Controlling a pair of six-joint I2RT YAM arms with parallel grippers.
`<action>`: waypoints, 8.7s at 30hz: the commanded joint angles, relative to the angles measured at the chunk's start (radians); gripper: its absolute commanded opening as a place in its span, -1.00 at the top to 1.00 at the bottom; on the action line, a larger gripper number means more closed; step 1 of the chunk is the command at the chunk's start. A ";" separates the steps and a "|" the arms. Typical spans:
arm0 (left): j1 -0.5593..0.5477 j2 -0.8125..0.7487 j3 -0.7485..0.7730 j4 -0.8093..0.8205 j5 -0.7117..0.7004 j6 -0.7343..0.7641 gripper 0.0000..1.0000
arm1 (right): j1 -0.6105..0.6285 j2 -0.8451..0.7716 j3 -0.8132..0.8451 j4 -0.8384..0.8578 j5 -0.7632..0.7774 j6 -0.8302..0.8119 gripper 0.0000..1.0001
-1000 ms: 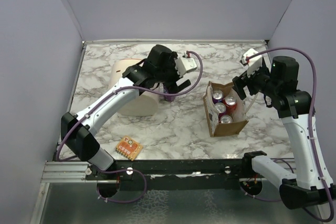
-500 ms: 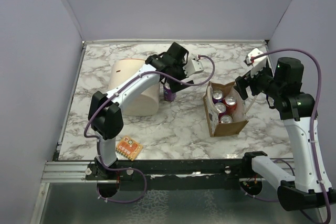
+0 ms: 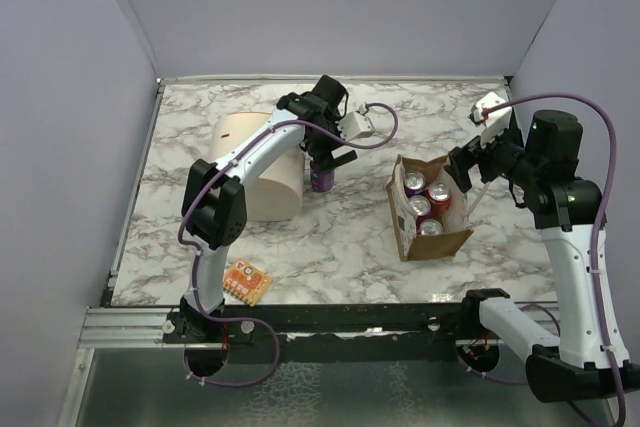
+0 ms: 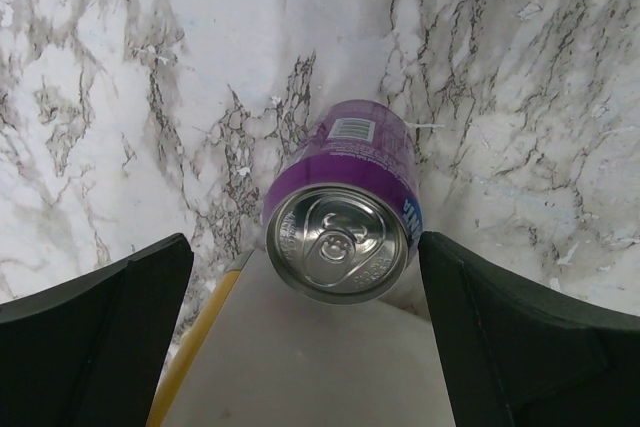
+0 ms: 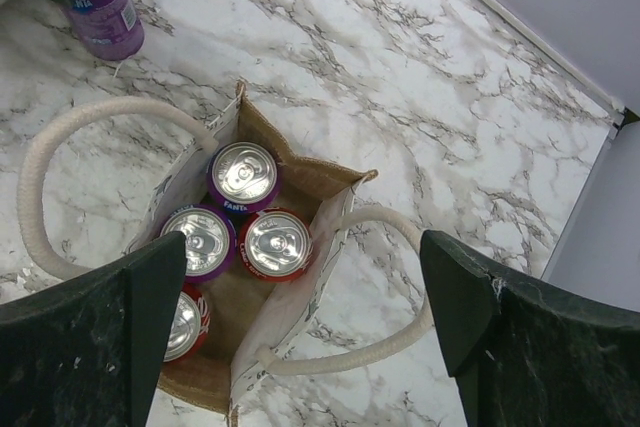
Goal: Place the beverage into the canvas bag
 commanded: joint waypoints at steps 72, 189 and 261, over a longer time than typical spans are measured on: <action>-0.411 -0.232 0.273 0.227 0.294 -0.270 1.00 | -0.217 0.067 -0.181 0.098 0.179 0.159 -0.09; -0.556 0.151 0.310 0.307 0.257 -0.528 0.93 | -0.255 0.076 -0.205 0.014 0.038 0.122 0.30; -0.558 0.111 0.035 0.522 0.405 -0.434 0.30 | -0.255 0.145 -0.049 -0.060 -0.196 0.143 0.98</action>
